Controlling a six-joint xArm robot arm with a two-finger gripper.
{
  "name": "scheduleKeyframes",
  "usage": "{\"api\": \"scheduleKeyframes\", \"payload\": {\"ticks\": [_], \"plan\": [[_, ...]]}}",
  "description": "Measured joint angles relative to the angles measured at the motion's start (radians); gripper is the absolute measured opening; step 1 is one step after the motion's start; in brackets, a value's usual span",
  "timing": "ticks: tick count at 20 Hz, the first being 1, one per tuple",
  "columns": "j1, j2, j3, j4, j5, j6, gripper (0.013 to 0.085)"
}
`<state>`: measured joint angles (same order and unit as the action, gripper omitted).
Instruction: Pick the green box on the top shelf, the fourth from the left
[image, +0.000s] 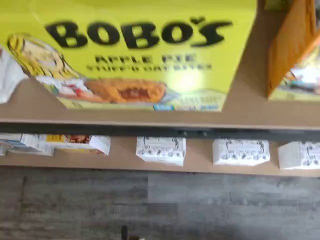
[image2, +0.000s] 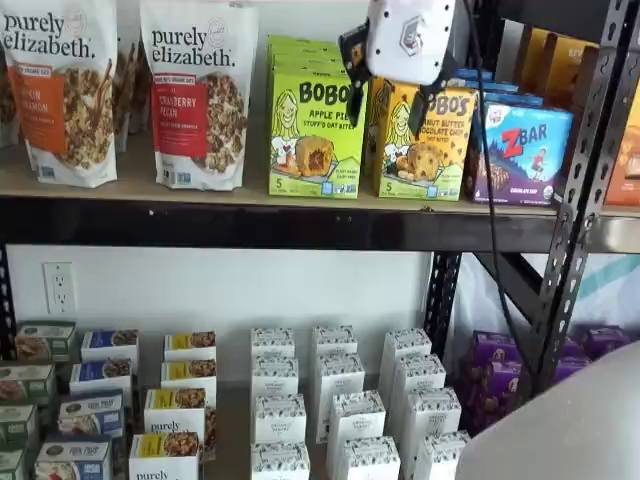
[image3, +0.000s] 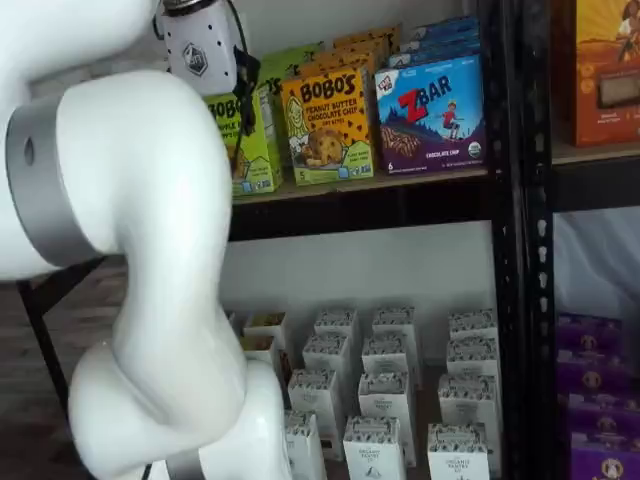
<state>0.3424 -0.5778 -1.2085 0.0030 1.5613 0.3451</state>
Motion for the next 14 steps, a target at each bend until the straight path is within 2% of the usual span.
{"api": "scheduleKeyframes", "payload": {"ticks": [14], "plan": [[-0.006,0.142,-0.112,0.028,-0.056,-0.009,0.085]]}}
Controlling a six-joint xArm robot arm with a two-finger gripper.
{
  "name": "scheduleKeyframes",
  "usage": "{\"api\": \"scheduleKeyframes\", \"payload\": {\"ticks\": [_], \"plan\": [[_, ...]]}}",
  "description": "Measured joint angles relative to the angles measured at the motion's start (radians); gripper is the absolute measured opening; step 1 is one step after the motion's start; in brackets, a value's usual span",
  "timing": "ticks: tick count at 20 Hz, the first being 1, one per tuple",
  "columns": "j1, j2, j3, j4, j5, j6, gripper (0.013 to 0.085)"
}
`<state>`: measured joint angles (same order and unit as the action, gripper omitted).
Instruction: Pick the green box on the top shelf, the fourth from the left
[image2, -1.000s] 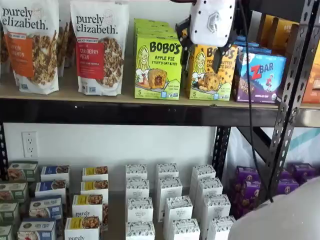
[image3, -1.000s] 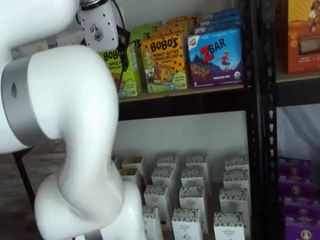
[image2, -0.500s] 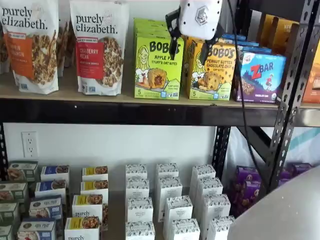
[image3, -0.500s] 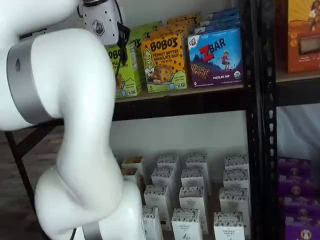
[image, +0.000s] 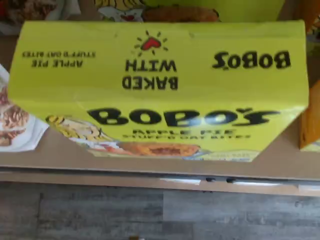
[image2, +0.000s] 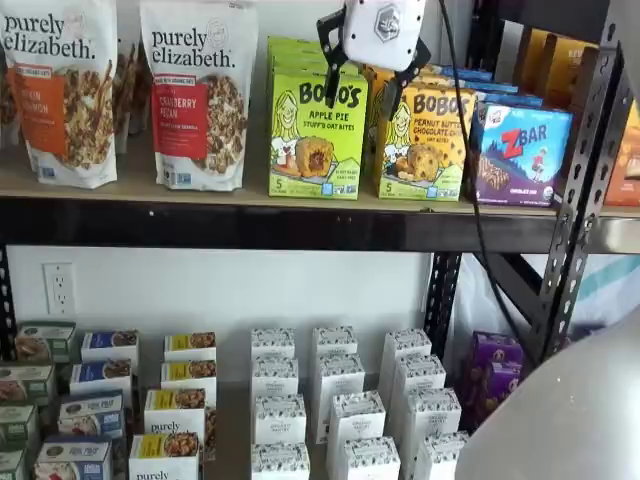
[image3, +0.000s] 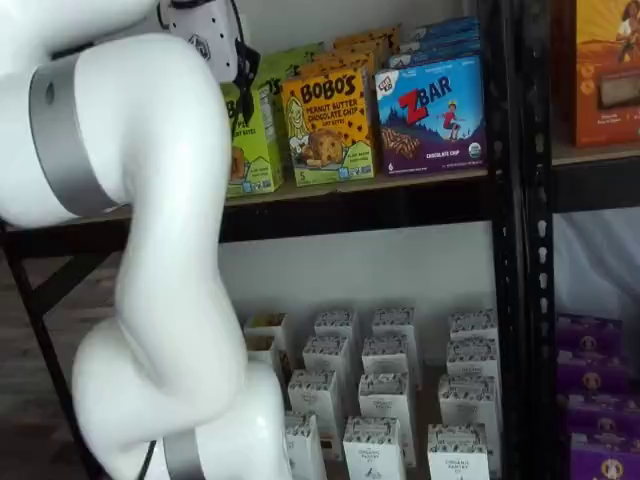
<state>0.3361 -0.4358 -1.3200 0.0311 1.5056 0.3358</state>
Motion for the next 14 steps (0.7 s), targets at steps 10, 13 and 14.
{"api": "scheduleKeyframes", "payload": {"ticks": [10,13,14], "plan": [[0.004,0.052,-0.052,-0.018,-0.008,0.004,0.085],[0.003,0.059,-0.059,-0.018,-0.009,0.002,0.085],[0.002,0.062,-0.061,-0.018,-0.01,0.002,0.085]]}}
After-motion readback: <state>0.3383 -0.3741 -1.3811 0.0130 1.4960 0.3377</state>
